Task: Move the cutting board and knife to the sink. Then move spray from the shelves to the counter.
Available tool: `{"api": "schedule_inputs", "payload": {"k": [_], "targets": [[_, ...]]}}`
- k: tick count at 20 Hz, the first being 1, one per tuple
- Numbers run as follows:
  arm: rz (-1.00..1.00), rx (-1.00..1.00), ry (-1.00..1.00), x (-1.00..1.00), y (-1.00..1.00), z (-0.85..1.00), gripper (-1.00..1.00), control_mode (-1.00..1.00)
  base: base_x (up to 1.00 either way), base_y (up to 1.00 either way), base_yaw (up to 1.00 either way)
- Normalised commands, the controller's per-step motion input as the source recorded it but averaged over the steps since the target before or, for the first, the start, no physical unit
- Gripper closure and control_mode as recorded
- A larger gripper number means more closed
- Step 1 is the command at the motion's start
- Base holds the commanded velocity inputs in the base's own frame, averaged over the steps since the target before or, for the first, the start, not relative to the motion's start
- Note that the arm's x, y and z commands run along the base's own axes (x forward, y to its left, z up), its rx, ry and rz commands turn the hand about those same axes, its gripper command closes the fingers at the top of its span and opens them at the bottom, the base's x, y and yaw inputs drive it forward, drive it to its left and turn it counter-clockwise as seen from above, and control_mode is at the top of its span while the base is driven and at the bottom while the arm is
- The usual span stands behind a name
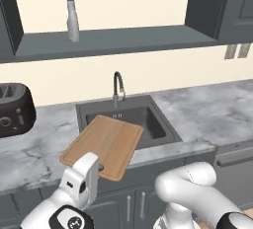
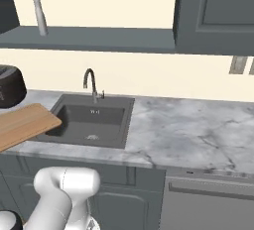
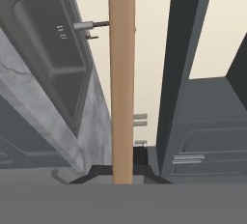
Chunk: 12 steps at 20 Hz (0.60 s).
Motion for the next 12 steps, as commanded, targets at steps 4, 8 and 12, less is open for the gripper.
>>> {"api": "schedule_inputs", "payload": {"k": [4,8,12], "targets": [[0.0,0.0,0.0,0.0,0.0,0.0,1.0,1.0,0.35,0.13,0.13],[0.0,0.0,0.0,0.0,0.0,0.0,1.0,1.0,0.37,0.23,0.12],[0.0,0.0,0.0,0.0,0.0,0.0,1.0,1.0,0.35,0.44,0.01]]}}
